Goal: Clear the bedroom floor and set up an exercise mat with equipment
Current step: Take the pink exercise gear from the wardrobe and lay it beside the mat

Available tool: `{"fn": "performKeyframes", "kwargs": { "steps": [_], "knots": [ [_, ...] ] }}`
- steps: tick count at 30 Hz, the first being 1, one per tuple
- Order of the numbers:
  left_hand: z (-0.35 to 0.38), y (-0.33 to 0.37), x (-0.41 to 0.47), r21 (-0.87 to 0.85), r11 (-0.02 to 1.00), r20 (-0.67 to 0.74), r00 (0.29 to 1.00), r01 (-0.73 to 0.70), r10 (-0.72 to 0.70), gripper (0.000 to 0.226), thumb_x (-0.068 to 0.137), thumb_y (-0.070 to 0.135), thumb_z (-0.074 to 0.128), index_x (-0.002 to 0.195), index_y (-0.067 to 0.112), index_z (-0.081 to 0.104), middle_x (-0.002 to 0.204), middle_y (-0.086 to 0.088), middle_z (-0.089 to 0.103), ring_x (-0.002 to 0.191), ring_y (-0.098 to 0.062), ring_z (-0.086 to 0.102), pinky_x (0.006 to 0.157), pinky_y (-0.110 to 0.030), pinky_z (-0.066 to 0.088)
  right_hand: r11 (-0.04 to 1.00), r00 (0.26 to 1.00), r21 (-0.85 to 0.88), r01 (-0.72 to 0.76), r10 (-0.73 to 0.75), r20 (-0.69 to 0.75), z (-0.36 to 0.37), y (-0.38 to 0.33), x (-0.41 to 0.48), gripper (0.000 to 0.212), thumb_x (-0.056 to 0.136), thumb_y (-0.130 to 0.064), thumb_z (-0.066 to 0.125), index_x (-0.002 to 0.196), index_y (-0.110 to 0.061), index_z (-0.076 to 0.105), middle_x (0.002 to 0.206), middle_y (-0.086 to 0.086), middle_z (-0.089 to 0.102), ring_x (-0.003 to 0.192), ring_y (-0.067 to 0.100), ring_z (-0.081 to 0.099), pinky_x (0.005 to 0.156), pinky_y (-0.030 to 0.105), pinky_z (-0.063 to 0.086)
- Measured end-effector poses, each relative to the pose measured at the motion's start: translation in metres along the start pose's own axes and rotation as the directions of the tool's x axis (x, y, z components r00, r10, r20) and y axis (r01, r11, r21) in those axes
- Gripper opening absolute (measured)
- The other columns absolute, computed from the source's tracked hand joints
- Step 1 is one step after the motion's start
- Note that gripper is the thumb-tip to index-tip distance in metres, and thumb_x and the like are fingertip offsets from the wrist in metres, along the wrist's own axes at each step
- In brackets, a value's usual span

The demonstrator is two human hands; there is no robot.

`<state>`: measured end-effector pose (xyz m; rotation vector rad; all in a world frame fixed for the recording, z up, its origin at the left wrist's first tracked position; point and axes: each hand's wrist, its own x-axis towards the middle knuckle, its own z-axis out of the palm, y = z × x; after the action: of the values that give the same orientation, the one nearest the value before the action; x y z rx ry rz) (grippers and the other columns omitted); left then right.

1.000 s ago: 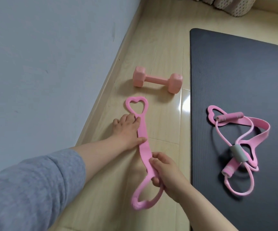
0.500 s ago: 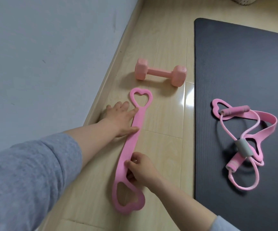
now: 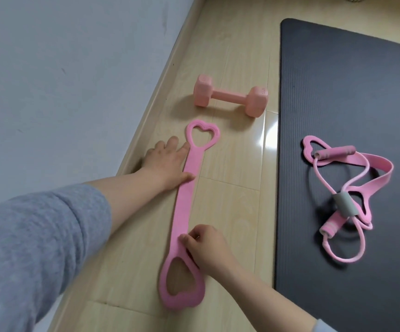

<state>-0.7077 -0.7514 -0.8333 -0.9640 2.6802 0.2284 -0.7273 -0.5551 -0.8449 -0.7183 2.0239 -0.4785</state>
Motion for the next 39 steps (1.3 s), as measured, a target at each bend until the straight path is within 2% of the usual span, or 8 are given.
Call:
{"fn": "performKeyframes", "kwargs": {
  "steps": [5, 11, 16, 22, 26, 30, 36, 39],
  "knots": [
    [0.007, 0.008, -0.001, 0.059, 0.975, 0.004, 0.977, -0.213, 0.214, 0.064, 0.095, 0.043, 0.045, 0.149, 0.021, 0.019, 0.158, -0.006, 0.014, 0.142, -0.029, 0.018, 0.112, -0.045, 0.03, 0.996, 0.999, 0.091, -0.009, 0.006, 0.035, 0.008, -0.006, 0.002, 0.032, 0.09, -0.034, 0.058, 0.072, -0.008, 0.064, 0.079, 0.017, 0.071, 0.065, 0.024, 0.059, 0.065, 0.035, 0.05],
    [0.009, 0.007, -0.003, 0.083, 0.976, 0.074, 0.978, -0.201, 0.195, 0.06, 0.098, 0.043, 0.036, 0.15, 0.019, 0.018, 0.159, -0.003, 0.011, 0.145, -0.03, 0.012, 0.115, -0.047, 0.023, 0.967, 0.99, -0.234, 0.1, -0.119, -0.071, -0.004, -0.001, -0.002, 0.041, 0.085, -0.038, 0.058, 0.055, -0.017, 0.041, 0.055, -0.001, 0.044, 0.052, 0.02, 0.04, 0.046, 0.029, 0.026],
    [0.006, 0.021, -0.006, -0.083, 0.962, -0.106, 0.962, -0.261, 0.252, 0.044, 0.095, 0.031, 0.044, 0.136, 0.012, 0.046, 0.149, -0.009, 0.035, 0.136, -0.028, 0.031, 0.113, -0.038, 0.025, 0.996, 0.962, -0.078, 0.043, -0.062, -0.266, -0.055, 0.032, -0.007, 0.021, 0.086, -0.037, 0.062, 0.07, -0.025, 0.06, 0.069, -0.008, 0.059, 0.072, 0.015, 0.058, 0.06, 0.027, 0.038],
    [-0.004, 0.081, -0.015, -0.301, 0.856, -0.169, 0.907, -0.42, 0.386, 0.032, 0.094, 0.026, 0.051, 0.12, 0.011, 0.059, 0.127, -0.006, 0.055, 0.12, -0.027, 0.049, 0.104, -0.036, 0.035, 0.997, 0.698, 0.013, -0.08, 0.066, -0.713, -0.136, 0.101, -0.02, 0.011, 0.086, -0.021, 0.059, 0.092, -0.017, 0.067, 0.093, 0.0, 0.067, 0.091, 0.021, 0.061, 0.077, 0.036, 0.05],
    [-0.006, 0.115, -0.024, -0.274, 0.814, -0.104, 0.857, -0.512, 0.505, 0.031, 0.094, 0.027, 0.048, 0.122, 0.015, 0.057, 0.128, -0.002, 0.054, 0.119, -0.022, 0.049, 0.102, -0.035, 0.037, 0.973, 0.558, -0.017, -0.231, 0.118, -0.821, -0.177, 0.129, -0.021, 0.041, 0.086, -0.02, 0.062, 0.125, -0.009, 0.055, 0.127, 0.013, 0.05, 0.117, 0.033, 0.046, 0.094, 0.044, 0.043],
    [-0.009, 0.129, -0.028, -0.237, 0.816, -0.041, 0.845, -0.527, 0.533, 0.03, 0.094, 0.028, 0.047, 0.12, 0.017, 0.058, 0.127, 0.0, 0.054, 0.116, -0.022, 0.051, 0.099, -0.036, 0.039, 0.96, 0.607, 0.046, -0.276, 0.211, -0.766, -0.195, 0.144, -0.018, 0.036, 0.084, -0.021, 0.063, 0.117, -0.01, 0.054, 0.117, 0.013, 0.052, 0.095, 0.035, 0.056, 0.074, 0.04, 0.046],
    [-0.009, 0.132, -0.028, -0.216, 0.83, -0.003, 0.85, -0.515, 0.527, 0.028, 0.094, 0.029, 0.046, 0.117, 0.019, 0.059, 0.126, 0.002, 0.054, 0.114, -0.02, 0.052, 0.097, -0.034, 0.04, 0.982, 0.734, 0.011, -0.191, 0.15, -0.662, -0.196, 0.164, -0.032, 0.036, 0.083, -0.033, 0.063, 0.119, -0.03, 0.059, 0.103, 0.003, 0.065, 0.09, 0.027, 0.06, 0.069, 0.034, 0.045],
    [-0.01, 0.133, -0.027, -0.217, 0.837, -0.001, 0.857, -0.503, 0.515, 0.026, 0.094, 0.028, 0.046, 0.114, 0.019, 0.061, 0.126, 0.002, 0.054, 0.114, -0.019, 0.052, 0.096, -0.032, 0.04, 0.986, 0.679, 0.124, -0.113, 0.168, -0.714, -0.195, 0.173, -0.033, 0.035, 0.089, -0.053, 0.051, 0.108, -0.027, 0.065, 0.101, 0.007, 0.06, 0.084, 0.022, 0.057, 0.071, 0.033, 0.042]
  ]
}}
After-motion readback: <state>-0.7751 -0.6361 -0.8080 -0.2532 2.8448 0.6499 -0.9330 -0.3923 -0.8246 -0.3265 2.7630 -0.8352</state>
